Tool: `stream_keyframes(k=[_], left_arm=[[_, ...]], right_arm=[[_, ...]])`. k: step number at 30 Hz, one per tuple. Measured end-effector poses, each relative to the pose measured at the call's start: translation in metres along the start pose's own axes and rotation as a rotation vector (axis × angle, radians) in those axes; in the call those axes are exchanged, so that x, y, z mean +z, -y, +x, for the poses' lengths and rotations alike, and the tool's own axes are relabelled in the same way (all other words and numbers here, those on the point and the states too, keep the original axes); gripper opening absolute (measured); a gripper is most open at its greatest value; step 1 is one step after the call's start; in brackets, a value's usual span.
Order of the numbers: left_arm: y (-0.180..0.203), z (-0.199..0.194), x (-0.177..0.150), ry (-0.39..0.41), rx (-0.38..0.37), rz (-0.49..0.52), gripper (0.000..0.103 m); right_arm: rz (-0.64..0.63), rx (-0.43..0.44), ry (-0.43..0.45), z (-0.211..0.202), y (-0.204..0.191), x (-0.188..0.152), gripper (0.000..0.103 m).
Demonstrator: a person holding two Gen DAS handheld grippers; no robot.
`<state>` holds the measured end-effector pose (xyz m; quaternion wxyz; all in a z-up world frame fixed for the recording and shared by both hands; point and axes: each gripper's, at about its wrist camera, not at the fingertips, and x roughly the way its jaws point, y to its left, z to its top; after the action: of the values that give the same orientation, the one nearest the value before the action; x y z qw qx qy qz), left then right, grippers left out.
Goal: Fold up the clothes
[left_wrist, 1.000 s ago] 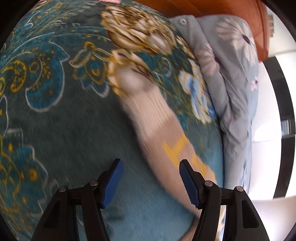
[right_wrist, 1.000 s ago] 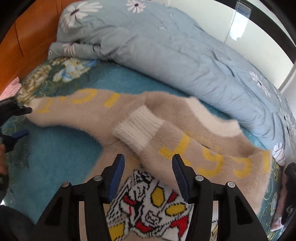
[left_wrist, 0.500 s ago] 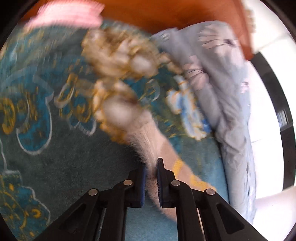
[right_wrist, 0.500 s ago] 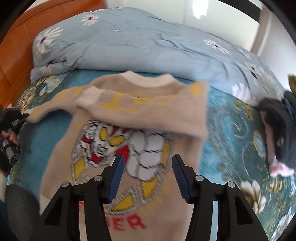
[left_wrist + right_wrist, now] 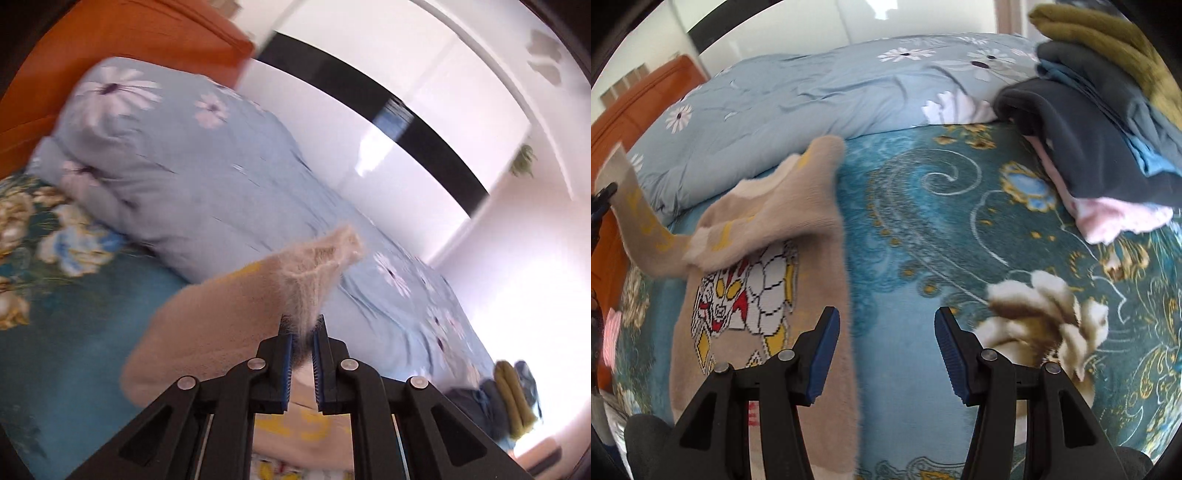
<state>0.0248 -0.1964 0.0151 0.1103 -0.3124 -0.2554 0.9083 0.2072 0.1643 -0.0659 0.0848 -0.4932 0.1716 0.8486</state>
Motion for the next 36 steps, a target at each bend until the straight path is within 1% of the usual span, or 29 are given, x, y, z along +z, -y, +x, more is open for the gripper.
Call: stream_keyframes(k=[2, 4, 8, 10, 14, 17, 20, 22, 23, 24, 25, 27, 28, 30, 32, 34, 36], left_arm=[[0.03, 0.025, -0.015, -0.067, -0.03, 0.029, 0.01], [0.052, 0.048, -0.031, -0.13, -0.045, 0.043, 0.01], [0.08, 0.095, -0.066, -0.27, -0.035, 0.048, 0.01], [0.095, 0.114, -0.088, -0.339, -0.017, 0.064, 0.01], [0.104, 0.142, -0.137, -0.465, 0.042, 0.083, 0.01], [0.099, 0.153, -0.155, -0.531, 0.054, 0.075, 0.01], [0.096, 0.152, -0.156, -0.547, 0.029, 0.066, 0.013], [0.094, 0.147, -0.15, -0.568, -0.012, 0.048, 0.02], [0.092, 0.142, -0.146, -0.578, -0.037, 0.038, 0.028], [0.089, 0.136, -0.142, -0.587, -0.066, 0.03, 0.035], [0.085, 0.128, -0.136, -0.58, -0.081, 0.031, 0.037], [0.075, 0.108, -0.121, -0.542, -0.09, 0.046, 0.043], [0.067, 0.099, -0.113, -0.515, -0.07, 0.053, 0.045], [0.046, 0.084, -0.094, -0.448, 0.008, 0.069, 0.05], [0.023, 0.073, -0.076, -0.397, 0.121, 0.088, 0.05], [-0.006, 0.065, -0.059, -0.372, 0.208, 0.084, 0.051], [-0.036, 0.061, -0.049, -0.371, 0.266, 0.05, 0.052]], right_arm=[[0.028, 0.002, 0.003, -0.002, 0.013, -0.002, 0.055], [0.048, 0.003, 0.005, -0.005, 0.025, -0.003, 0.055], [0.063, 0.003, 0.005, -0.006, 0.044, -0.006, 0.055], [0.075, 0.003, 0.0, -0.004, 0.053, -0.007, 0.055], [0.109, 0.006, -0.015, 0.001, 0.067, -0.009, 0.055], [0.117, 0.014, -0.018, 0.005, 0.068, -0.008, 0.055], [0.099, 0.02, -0.028, 0.012, 0.062, -0.004, 0.055], [0.079, 0.026, -0.034, 0.016, 0.055, 0.001, 0.055], [0.07, 0.03, -0.035, 0.019, 0.051, 0.004, 0.055], [0.055, 0.035, -0.034, 0.021, 0.045, 0.009, 0.055], [0.036, 0.042, -0.031, 0.023, 0.038, 0.015, 0.055], [-0.003, 0.055, -0.026, 0.027, 0.023, 0.026, 0.055], [-0.025, 0.063, -0.023, 0.029, 0.015, 0.033, 0.055], [-0.079, 0.084, -0.017, 0.032, -0.007, 0.046, 0.055], [-0.151, 0.12, -0.005, 0.035, -0.035, 0.061, 0.055], [-0.213, 0.165, -0.001, 0.042, -0.06, 0.076, 0.055], [-0.231, 0.175, -0.009, 0.054, -0.078, 0.089, 0.055]])
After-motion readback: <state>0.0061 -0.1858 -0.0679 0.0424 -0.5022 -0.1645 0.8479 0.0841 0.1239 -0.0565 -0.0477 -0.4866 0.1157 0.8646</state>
